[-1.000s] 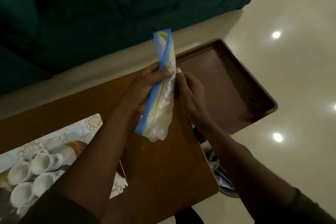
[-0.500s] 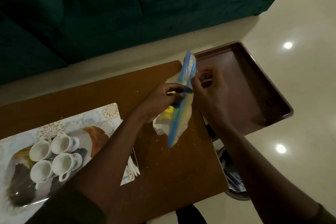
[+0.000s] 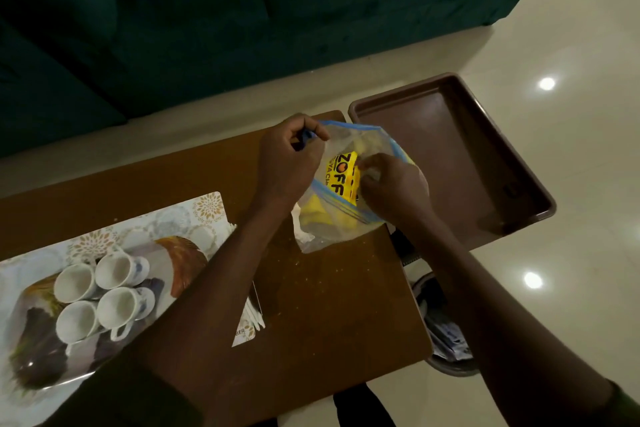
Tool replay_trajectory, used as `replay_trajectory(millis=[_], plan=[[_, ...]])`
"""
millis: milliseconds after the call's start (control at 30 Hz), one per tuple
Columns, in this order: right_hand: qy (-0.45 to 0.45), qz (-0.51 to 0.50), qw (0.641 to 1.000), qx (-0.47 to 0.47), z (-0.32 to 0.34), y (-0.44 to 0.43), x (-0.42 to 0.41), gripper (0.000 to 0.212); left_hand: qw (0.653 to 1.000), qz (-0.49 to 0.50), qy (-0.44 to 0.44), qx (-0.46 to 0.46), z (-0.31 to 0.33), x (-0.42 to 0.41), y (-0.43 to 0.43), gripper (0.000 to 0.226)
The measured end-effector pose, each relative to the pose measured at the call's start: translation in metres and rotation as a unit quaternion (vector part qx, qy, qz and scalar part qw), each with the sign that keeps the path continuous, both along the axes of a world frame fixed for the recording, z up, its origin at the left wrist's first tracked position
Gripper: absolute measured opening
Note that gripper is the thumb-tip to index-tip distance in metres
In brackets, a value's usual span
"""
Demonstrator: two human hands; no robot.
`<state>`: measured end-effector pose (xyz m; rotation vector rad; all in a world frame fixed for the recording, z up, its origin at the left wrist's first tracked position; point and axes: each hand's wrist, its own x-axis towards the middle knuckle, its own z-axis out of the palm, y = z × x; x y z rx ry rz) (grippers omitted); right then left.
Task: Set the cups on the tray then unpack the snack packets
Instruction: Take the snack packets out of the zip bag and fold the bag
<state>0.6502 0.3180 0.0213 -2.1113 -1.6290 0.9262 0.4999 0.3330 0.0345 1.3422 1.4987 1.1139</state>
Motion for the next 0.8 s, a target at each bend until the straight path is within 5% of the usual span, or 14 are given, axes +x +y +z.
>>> replay_trajectory(millis=[133, 267, 467, 667, 800], plan=[[-0.059, 0.044, 0.993, -0.094, -0.019, 0.009, 0.000, 0.036, 1.000, -0.013, -0.007, -0.009, -0.001, 0.000, 0.001, 0.021], [-0.007, 0.052, 0.989, -0.139, -0.048, 0.023, -0.012, 0.042, 0.999, -0.027, -0.021, -0.022, -0.006, 0.006, -0.005, 0.022], [0.107, -0.064, 0.979, -0.165, -0.080, 0.026, -0.029, 0.025, 0.999, -0.035, -0.014, -0.022, -0.008, 0.007, -0.008, 0.022], [0.034, 0.027, 0.993, -0.106, -0.040, 0.039, -0.025, 0.011, 1.000, 0.023, 0.005, -0.006, -0.013, 0.003, -0.006, 0.026], [-0.139, 0.220, 0.964, -0.045, 0.017, 0.040, -0.008, 0.025, 0.999, 0.038, 0.029, 0.021, -0.010, 0.016, -0.001, 0.032]])
